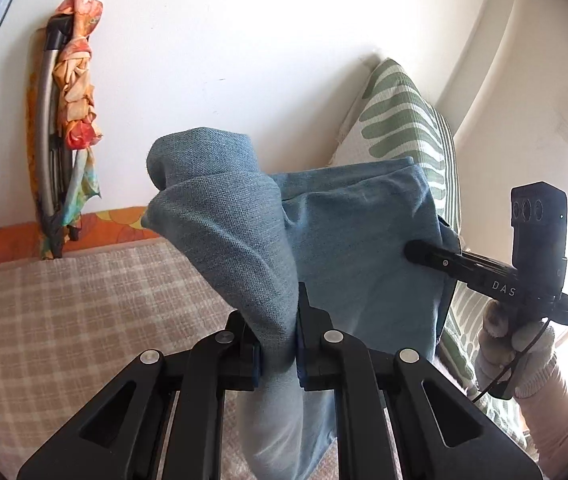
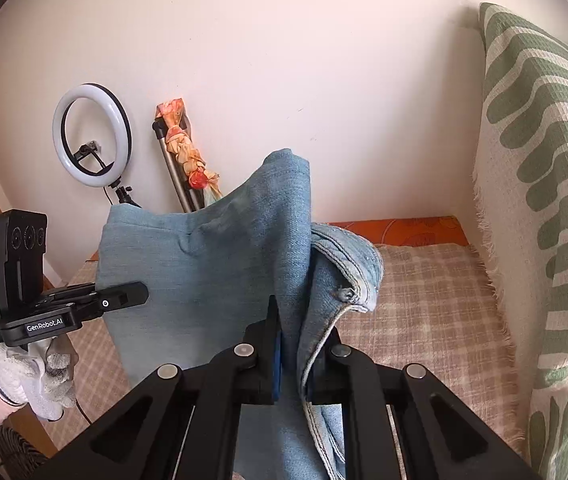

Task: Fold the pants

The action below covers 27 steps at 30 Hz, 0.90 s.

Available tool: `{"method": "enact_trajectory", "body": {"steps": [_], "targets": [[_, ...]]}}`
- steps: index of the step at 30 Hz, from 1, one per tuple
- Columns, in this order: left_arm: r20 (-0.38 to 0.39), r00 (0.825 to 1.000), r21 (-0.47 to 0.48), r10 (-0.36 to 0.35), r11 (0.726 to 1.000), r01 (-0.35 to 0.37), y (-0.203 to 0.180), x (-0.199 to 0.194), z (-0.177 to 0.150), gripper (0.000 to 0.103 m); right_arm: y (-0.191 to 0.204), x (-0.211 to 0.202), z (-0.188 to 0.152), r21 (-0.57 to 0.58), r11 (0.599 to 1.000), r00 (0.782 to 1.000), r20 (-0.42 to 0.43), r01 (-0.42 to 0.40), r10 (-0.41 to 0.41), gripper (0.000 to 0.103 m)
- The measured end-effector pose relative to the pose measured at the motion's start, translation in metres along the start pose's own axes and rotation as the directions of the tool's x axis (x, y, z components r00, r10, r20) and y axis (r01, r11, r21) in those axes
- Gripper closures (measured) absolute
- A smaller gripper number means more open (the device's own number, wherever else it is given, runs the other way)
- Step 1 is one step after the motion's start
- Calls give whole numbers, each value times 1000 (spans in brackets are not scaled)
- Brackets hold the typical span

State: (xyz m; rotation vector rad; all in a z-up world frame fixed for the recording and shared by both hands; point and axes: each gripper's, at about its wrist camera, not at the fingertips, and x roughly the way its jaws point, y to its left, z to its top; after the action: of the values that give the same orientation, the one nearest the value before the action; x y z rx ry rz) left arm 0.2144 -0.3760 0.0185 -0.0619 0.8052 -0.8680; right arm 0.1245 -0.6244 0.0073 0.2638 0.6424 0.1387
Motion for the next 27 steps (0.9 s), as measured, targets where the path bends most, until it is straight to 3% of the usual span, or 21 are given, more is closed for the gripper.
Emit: {"method": "enact_trajectory", "body": {"steps": [10, 18, 20, 24, 26, 27], "targets": [[-20, 998, -1, 55, 998, -55, 50, 98, 61, 93, -60, 116, 64, 66, 996, 998, -37, 52, -50, 97], [-75, 987, 12, 144, 990, -144, 91, 157, 65, 92, -89, 200, 65, 59, 990, 984, -134, 124, -116, 96], [-103, 980, -1, 170, 985, -171, 102, 165, 63, 91, -92, 212, 64, 51, 986, 977, -154, 159, -149, 93], [-156, 959, -10, 236, 971, -241, 117, 175, 59, 87, -100, 218, 62, 27, 958, 946, -168, 285, -276, 61], [-166, 947, 16, 274, 961, -275, 117, 175, 54, 85, -102, 212, 62, 42, 955, 946, -160, 292, -282, 59], [-162, 942, 46, 294, 956, -290, 117, 175, 52, 79, -104, 207, 61, 49, 957, 948, -155, 287, -276, 56]]}}
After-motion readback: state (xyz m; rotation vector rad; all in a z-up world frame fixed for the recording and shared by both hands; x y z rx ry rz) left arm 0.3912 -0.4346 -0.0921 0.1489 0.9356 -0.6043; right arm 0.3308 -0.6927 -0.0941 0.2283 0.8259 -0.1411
